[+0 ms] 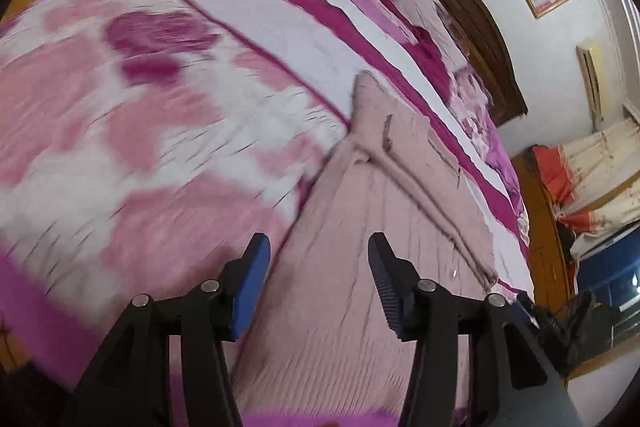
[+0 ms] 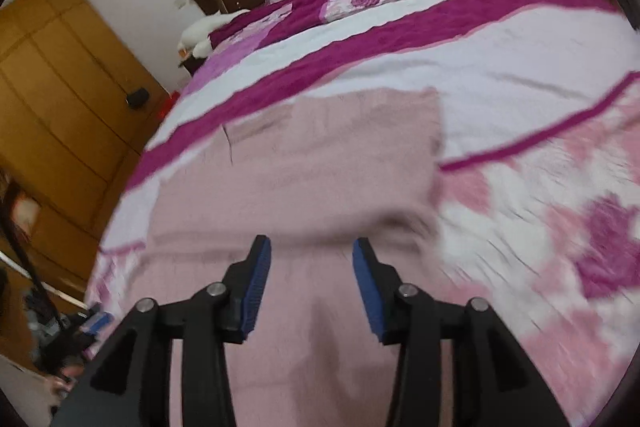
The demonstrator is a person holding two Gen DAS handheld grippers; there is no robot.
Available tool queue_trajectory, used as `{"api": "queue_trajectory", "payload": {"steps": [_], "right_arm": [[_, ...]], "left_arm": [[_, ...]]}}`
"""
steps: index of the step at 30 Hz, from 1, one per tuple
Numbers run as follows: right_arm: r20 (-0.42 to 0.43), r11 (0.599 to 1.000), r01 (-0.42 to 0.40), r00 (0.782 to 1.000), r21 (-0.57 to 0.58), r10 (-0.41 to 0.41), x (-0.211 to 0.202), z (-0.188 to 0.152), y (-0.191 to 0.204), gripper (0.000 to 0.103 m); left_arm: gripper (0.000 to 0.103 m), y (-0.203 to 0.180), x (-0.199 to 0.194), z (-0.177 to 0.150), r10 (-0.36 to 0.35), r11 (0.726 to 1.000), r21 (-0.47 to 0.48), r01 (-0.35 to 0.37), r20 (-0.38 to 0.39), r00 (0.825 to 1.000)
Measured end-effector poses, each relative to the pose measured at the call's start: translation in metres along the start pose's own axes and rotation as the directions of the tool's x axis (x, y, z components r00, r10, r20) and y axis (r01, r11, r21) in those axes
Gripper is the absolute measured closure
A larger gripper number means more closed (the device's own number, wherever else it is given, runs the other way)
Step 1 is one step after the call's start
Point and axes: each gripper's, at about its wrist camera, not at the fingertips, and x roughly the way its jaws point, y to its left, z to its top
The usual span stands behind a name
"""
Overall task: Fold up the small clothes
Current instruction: 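Fold the hem toward the collar with the left gripper while the right gripper grasps the hem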
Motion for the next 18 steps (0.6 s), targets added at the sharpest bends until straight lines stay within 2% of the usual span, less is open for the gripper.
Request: {"api": "queue_trajectory", "payload": {"steps": [2,4,5,6,9,11,13,15,17,18], "right_arm": [[0.039,0.997,0.067,0.997,-0.028,-0.066,-0.019,-0.024,-0.007,0.049],[0.118,0.987,0.139,0.985,-0.079,-0.129,-0.038,-0.049,-0.012,0.037],[0.127,0.977,0.179,0.978,-0.113,-0.165,-0.047,-0.066,-0.012,0.019],[0.123,0.973,0.192,0.977,-0.126,-0.176,-0.050,-0.070,-0.015,0.011],[0.101,0.974,0.195,0.978,-0.116,-0.184,-0.060,-0.097,-0.024,0.011],[0.071,0.983,0.176,0.983,-0.047,-0.172,-0.057,-0.105,-0.037,0.011],[0.022,0.992,0.126,0.992,0.028,-0.127,-0.052,-0.118,-0.046,0.011],[-0.021,0.991,0.118,0.993,0.069,-0.117,-0.040,-0.127,-0.048,0.011],[-0.077,0.983,0.165,0.984,0.082,-0.158,-0.027,-0.143,-0.051,0.012],[-0.073,0.981,0.182,0.981,0.062,-0.177,-0.025,-0.148,-0.048,0.013]], "left_arm": [[0.075,0.002,-0.013,-0.014,0.001,1.000,0.021,-0.001,-0.013,1.000],[0.075,0.006,-0.024,-0.029,-0.016,1.000,0.025,0.016,-0.017,1.000],[0.075,0.009,-0.029,-0.035,-0.025,0.999,0.022,0.025,-0.020,0.999],[0.075,0.011,-0.030,-0.043,-0.036,0.999,0.012,0.036,-0.032,0.999],[0.075,0.015,-0.023,-0.059,-0.034,0.999,-0.014,0.033,-0.070,0.997],[0.075,0.018,-0.016,-0.071,-0.026,0.999,-0.021,0.025,-0.086,0.996],[0.075,0.024,-0.010,-0.081,-0.014,0.999,-0.042,0.010,-0.097,0.995],[0.077,0.031,-0.011,-0.089,0.024,0.998,-0.059,-0.028,-0.061,0.998],[0.078,0.033,-0.017,-0.092,0.052,0.997,-0.056,-0.053,-0.018,0.999],[0.078,0.034,-0.020,-0.092,0.062,0.997,-0.053,-0.062,0.003,0.998]]}}
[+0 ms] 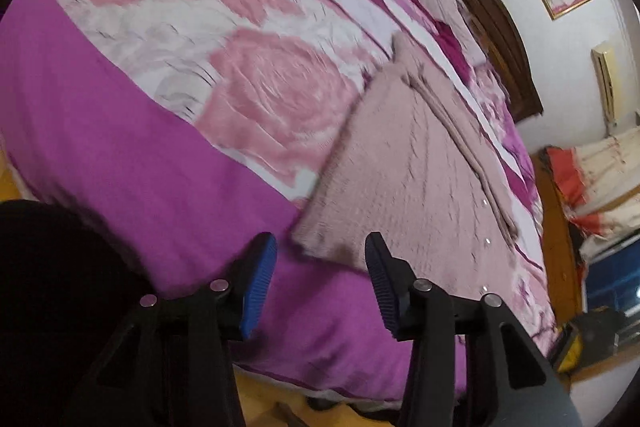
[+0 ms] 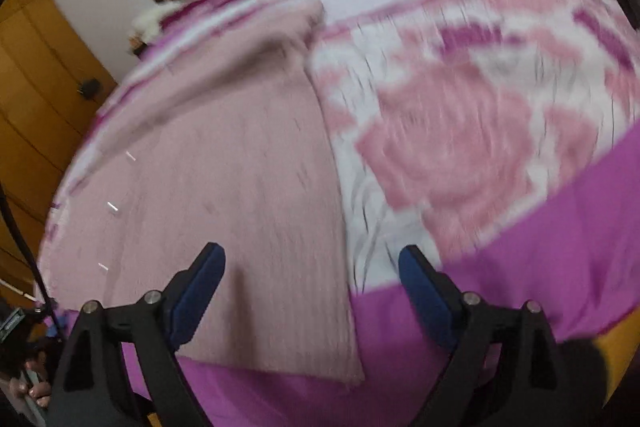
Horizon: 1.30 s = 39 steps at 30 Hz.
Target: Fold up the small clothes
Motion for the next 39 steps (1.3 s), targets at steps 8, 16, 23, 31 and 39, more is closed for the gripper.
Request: {"api": "queue_trajectory", "payload": {"steps": [8,16,23,31,39], "right_arm": [[0.038,1.000,0.014,0.999,-0.015,-0.013,-0.001,-0.005,0.004,0.029],[0.066,0.937,-0.265,0.964,0.230,0.257,-0.003,-0.008,-0.036,0.044],[0.013,0.843,-0.427,0.894,0.327,0.448,0.011,-0.015,-0.032,0.054],[-0.036,0.745,-0.486,0.827,0.456,0.561,0.035,-0.018,-0.036,0.087],[-0.077,0.880,-0.366,0.911,0.305,0.405,0.019,-0.023,0.003,0.086]], "left_arm": [[0.078,0.013,0.023,0.005,-0.184,0.977,-0.122,0.177,-0.053,0.981],[0.078,0.012,0.035,0.006,-0.252,0.958,-0.164,0.235,-0.091,0.964],[0.095,0.001,0.043,0.005,-0.277,0.946,-0.205,0.253,-0.100,0.956],[0.103,-0.003,0.043,0.005,-0.291,0.947,-0.174,0.269,-0.114,0.950],[0.103,0.006,0.032,0.008,-0.321,0.937,-0.166,0.306,-0.072,0.944]]}}
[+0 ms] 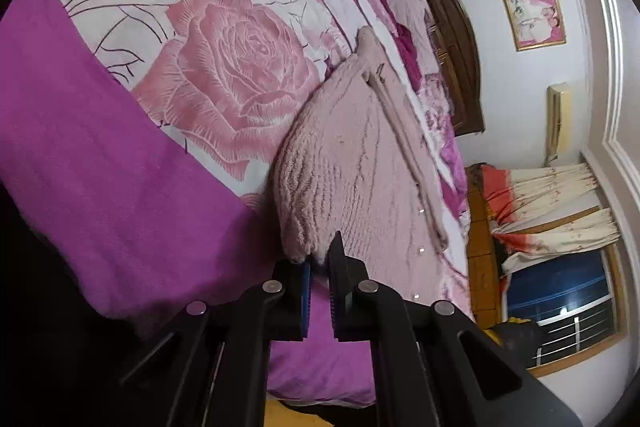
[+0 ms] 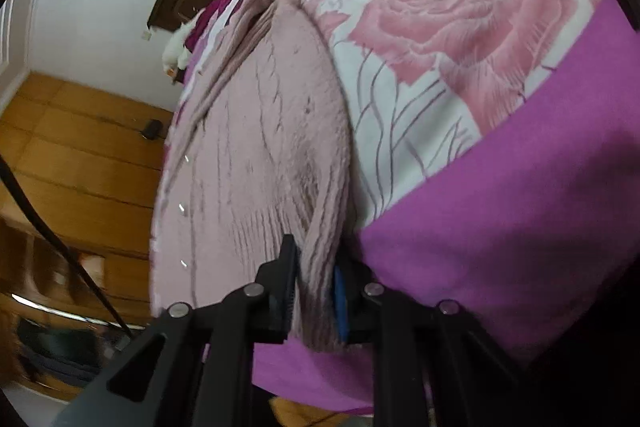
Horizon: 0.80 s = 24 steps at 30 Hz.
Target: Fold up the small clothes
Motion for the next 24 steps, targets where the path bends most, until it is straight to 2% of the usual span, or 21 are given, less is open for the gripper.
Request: {"api": "queue_trajectory", "payload": {"steps": [2,5,9,13,16,21,24], "right_arm": [[-0.003,0.998,0.058,0.998,-0.036,-0.059,0.000,-0.009,0.011,0.087],[-0.002,0.996,0.079,0.997,-0.047,-0.079,0.001,-0.009,0.018,0.092],[-0.006,1.000,-0.014,1.000,-0.002,0.014,-0.009,0.000,0.017,0.094],[0.068,0.998,-0.030,0.997,-0.049,0.033,-0.047,-0.002,0.025,0.094],[0.135,0.997,-0.070,0.988,-0.041,0.075,-0.073,-0.005,0.021,0.095],[0.184,0.992,-0.003,0.983,-0.127,0.027,-0.093,-0.012,0.022,0.097],[0.219,0.983,0.013,0.975,-0.184,0.029,-0.109,-0.019,0.024,0.097]], "left_arm": [[0.103,0.002,0.001,0.001,0.009,1.000,-0.003,-0.009,-0.011,1.000],[0.103,0.000,0.004,0.000,0.010,1.000,0.019,-0.009,-0.029,1.000],[0.103,0.000,0.007,-0.002,-0.007,1.000,0.002,0.008,-0.079,0.997],[0.103,0.000,0.000,-0.004,-0.013,1.000,0.006,0.013,-0.068,0.998],[0.103,-0.015,-0.014,-0.011,0.018,0.996,0.085,-0.017,-0.009,1.000],[0.103,-0.045,-0.042,-0.033,-0.005,0.967,0.253,-0.007,0.045,0.999],[0.103,-0.053,-0.055,-0.047,-0.009,0.952,0.307,-0.010,0.059,0.998]]}}
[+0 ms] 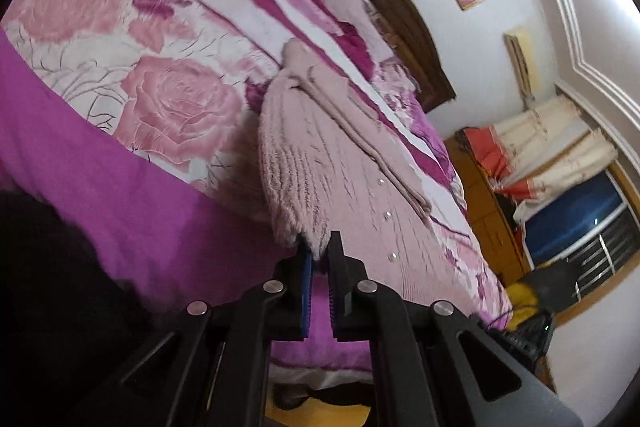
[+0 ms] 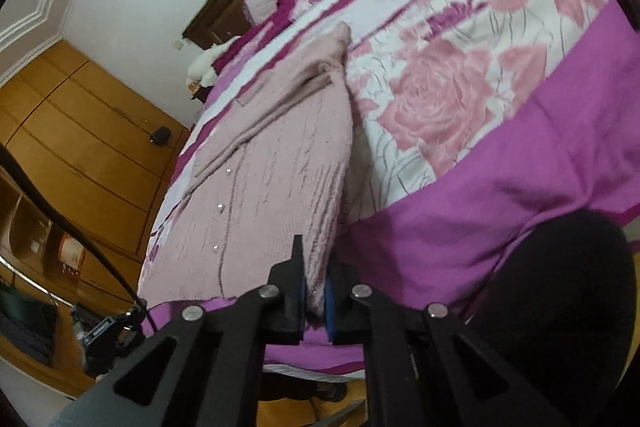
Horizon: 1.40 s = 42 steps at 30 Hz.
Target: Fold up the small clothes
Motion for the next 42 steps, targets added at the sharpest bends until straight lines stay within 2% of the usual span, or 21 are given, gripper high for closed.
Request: {"api": "queue_trajectory", "payload": {"steps": [4,8,9,11,13,15,17,20,21,23,24,27,28,29,31,34,36,39,41,42], "right_arm": [[0.131,0.980,0.121,0.986,-0.161,-0.101,-0.032,-0.015,0.021,0.097],[0.197,0.950,0.166,0.974,-0.265,-0.115,-0.057,-0.034,0.042,0.097],[0.201,0.947,0.163,0.974,-0.278,-0.109,-0.062,-0.038,0.045,0.097],[0.201,0.937,0.169,0.973,-0.306,-0.110,-0.064,-0.045,0.049,0.097],[0.190,0.926,0.194,0.972,-0.323,-0.137,-0.059,-0.048,0.047,0.097],[0.168,0.937,0.184,0.976,-0.297,-0.138,-0.058,-0.051,0.044,0.097],[0.158,0.949,0.170,0.979,-0.265,-0.131,-0.055,-0.047,0.038,0.097],[0.157,0.951,0.172,0.978,-0.258,-0.134,-0.049,-0.044,0.028,0.097],[0.157,0.951,0.171,0.979,-0.257,-0.134,-0.049,-0.044,0.027,0.097],[0.151,0.955,0.166,0.980,-0.248,-0.131,-0.047,-0.045,0.023,0.097],[0.147,0.957,0.160,0.981,-0.241,-0.127,-0.046,-0.044,0.021,0.097],[0.141,0.963,0.136,0.984,-0.231,-0.106,-0.046,-0.043,0.016,0.097],[0.141,0.965,0.130,0.985,-0.229,-0.099,-0.046,-0.043,0.015,0.097],[0.140,0.965,0.128,0.985,-0.228,-0.097,-0.046,-0.043,0.014,0.097],[0.137,0.966,0.122,0.986,-0.228,-0.093,-0.046,-0.043,0.013,0.097],[0.137,0.964,0.120,0.987,-0.235,-0.090,-0.046,-0.044,0.014,0.097],[0.135,0.964,0.120,0.987,-0.238,-0.090,-0.045,-0.044,0.014,0.097],[0.132,0.964,0.125,0.987,-0.234,-0.096,-0.045,-0.043,0.013,0.097],[0.129,0.966,0.124,0.987,-0.226,-0.096,-0.044,-0.043,0.012,0.097],[0.123,0.967,0.124,0.987,-0.221,-0.098,-0.043,-0.042,0.010,0.097]], "left_arm": [[0.103,0.002,-0.020,-0.011,-0.010,1.000,-0.025,0.010,0.026,1.000],[0.103,0.014,-0.055,-0.017,-0.071,0.995,-0.058,0.078,0.117,0.991],[0.103,0.017,-0.062,-0.019,-0.059,0.996,-0.053,0.066,0.131,0.990],[0.103,0.027,-0.064,-0.019,-0.030,0.997,-0.065,0.038,0.122,0.992],[0.103,0.045,-0.058,-0.019,-0.046,0.988,-0.143,0.058,0.081,0.996],[0.103,0.063,-0.045,-0.018,-0.076,0.961,-0.265,0.080,0.024,0.997],[0.103,0.065,-0.038,-0.014,-0.087,0.951,-0.297,0.087,0.016,0.996],[0.055,0.053,-0.023,-0.007,-0.132,0.953,-0.274,0.131,0.014,0.991],[0.051,0.049,-0.016,-0.005,-0.136,0.952,-0.274,0.136,0.019,0.991],[0.051,0.049,0.000,-0.003,-0.124,0.949,-0.294,0.115,-0.012,0.992],[0.051,0.053,0.011,-0.004,-0.124,0.939,-0.328,0.105,-0.037,0.992],[0.051,0.075,0.040,-0.006,-0.159,0.872,-0.479,0.103,-0.078,0.984],[0.051,0.078,0.044,-0.006,-0.146,0.861,-0.501,0.089,-0.075,0.986],[0.051,0.079,0.046,-0.002,-0.127,0.860,-0.504,0.080,-0.058,0.990],[0.051,0.074,0.051,0.003,-0.141,0.860,-0.499,0.108,-0.030,0.990],[0.051,0.073,0.067,0.005,-0.184,0.834,-0.535,0.137,-0.035,0.982],[0.051,0.074,0.074,0.005,-0.159,0.839,-0.533,0.110,-0.047,0.986],[0.052,0.082,0.070,0.001,-0.196,0.823,-0.545,0.157,-0.012,0.981],[0.059,0.082,0.070,0.000,-0.187,0.827,-0.541,0.151,-0.012,0.982],[0.068,0.080,0.070,-0.001,-0.168,0.845,-0.518,0.130,-0.028,0.985]]}}
